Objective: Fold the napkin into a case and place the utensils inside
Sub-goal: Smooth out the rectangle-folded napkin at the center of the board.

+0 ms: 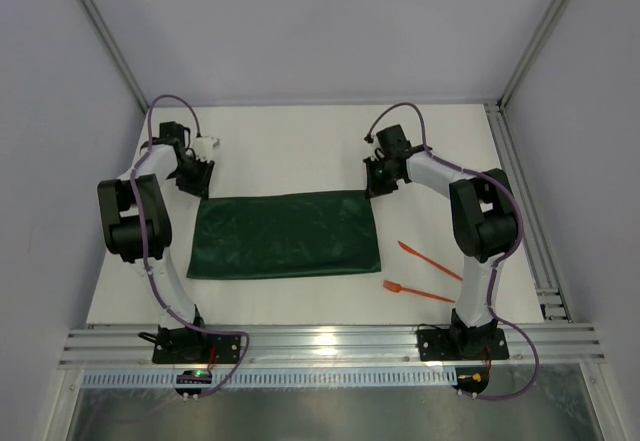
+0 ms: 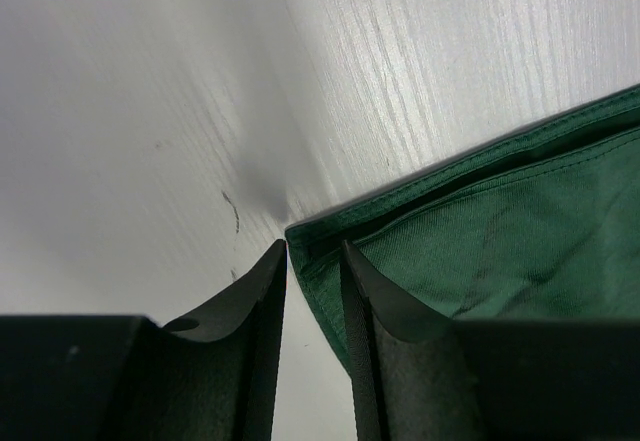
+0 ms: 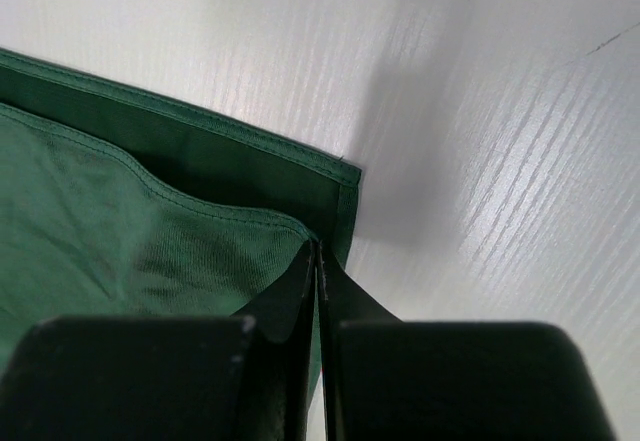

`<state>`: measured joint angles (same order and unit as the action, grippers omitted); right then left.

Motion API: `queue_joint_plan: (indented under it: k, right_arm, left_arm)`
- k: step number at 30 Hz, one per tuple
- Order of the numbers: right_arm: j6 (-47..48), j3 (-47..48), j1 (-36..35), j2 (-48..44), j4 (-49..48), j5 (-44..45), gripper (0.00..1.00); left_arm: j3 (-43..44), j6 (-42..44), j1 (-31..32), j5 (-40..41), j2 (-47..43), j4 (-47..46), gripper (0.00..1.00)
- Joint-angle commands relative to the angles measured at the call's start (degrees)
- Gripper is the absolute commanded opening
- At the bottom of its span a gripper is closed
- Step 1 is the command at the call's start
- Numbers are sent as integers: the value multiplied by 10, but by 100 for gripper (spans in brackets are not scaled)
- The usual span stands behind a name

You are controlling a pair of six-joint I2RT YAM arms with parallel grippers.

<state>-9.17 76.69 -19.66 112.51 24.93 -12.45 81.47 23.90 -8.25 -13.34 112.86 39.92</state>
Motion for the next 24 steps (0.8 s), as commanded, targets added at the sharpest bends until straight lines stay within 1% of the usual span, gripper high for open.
queue_joint_plan:
  k: [1, 9, 15, 18, 21, 22, 23, 24]
  right_arm:
    - [1, 29, 1, -32, -6, -6, 4]
    - [-1, 30, 1, -30, -8, -14, 4]
    - [-1, 35, 1, -32, -8, -10, 4]
    - [-1, 39, 1, -28, -8, -12, 4]
    - [-4, 42, 1, -24, -9, -14, 4]
    - [-6, 43, 1, -23, -10, -14, 4]
    - [-7, 43, 1, -22, -10, -15, 4]
    - [-8, 46, 1, -21, -12, -14, 4]
  left_arm:
    - [-1, 18, 1, -12, -3, 2, 31]
    - [-14, 47, -4, -25, -30, 19, 34]
    - [-15, 57, -15, -21, -28, 24, 34]
    - [-11, 57, -14, -30, -20, 24, 28]
    - [-6, 54, -15, -42, -14, 26, 17]
    - [-4, 52, -15, -42, -13, 27, 7]
    - [-3, 51, -14, -43, -12, 27, 1]
    - [-3, 49, -15, -43, -12, 25, 0]
